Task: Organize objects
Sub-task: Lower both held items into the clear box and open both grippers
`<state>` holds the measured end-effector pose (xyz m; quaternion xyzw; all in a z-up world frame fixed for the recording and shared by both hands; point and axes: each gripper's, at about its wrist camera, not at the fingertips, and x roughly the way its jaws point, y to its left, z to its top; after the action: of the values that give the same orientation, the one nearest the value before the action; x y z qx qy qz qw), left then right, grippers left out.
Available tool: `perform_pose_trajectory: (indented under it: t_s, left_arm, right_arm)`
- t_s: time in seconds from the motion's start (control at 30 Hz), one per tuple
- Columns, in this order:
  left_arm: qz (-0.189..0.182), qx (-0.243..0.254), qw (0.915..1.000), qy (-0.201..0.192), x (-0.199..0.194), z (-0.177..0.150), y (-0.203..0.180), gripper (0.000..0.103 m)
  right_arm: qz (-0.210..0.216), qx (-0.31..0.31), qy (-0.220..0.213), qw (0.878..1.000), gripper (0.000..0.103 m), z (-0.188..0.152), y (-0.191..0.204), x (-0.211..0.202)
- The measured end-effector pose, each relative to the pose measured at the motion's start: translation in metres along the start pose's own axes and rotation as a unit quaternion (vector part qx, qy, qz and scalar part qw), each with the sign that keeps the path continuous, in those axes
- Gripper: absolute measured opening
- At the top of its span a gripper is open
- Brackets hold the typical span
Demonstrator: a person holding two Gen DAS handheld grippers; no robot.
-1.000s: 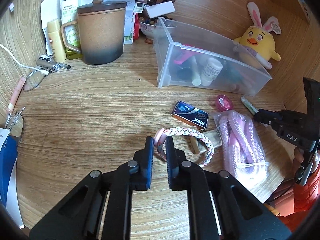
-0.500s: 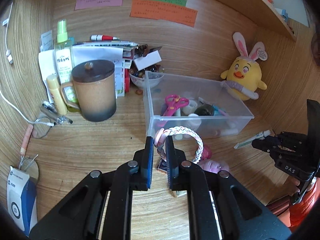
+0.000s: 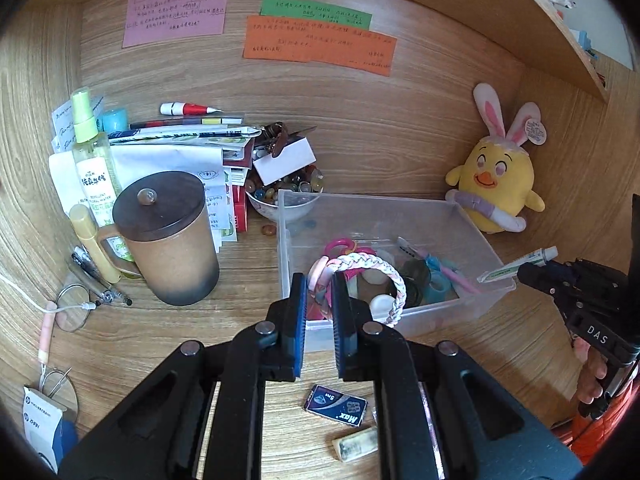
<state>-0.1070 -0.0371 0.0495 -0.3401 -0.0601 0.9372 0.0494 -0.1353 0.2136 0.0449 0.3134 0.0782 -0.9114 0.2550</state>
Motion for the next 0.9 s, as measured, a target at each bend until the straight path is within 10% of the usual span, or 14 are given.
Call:
perform_pose_trajectory:
  t_s: [0.6,0.9]
  left_arm:
    - [-0.005,0.016,0.9976,0.068,0.065,0.003,-0.015,0.012]
    - [0.004,0.04,0.9982,0.045,0.04,-0.004,-0.026,0.041]
  right_arm:
    - [-0.002,0.023,0.068,0.997,0.015,-0.005,-0.023,0.063]
    - [-0.003,0.034,0.057,0.998,0.038,-0.015,-0.025,0.033]
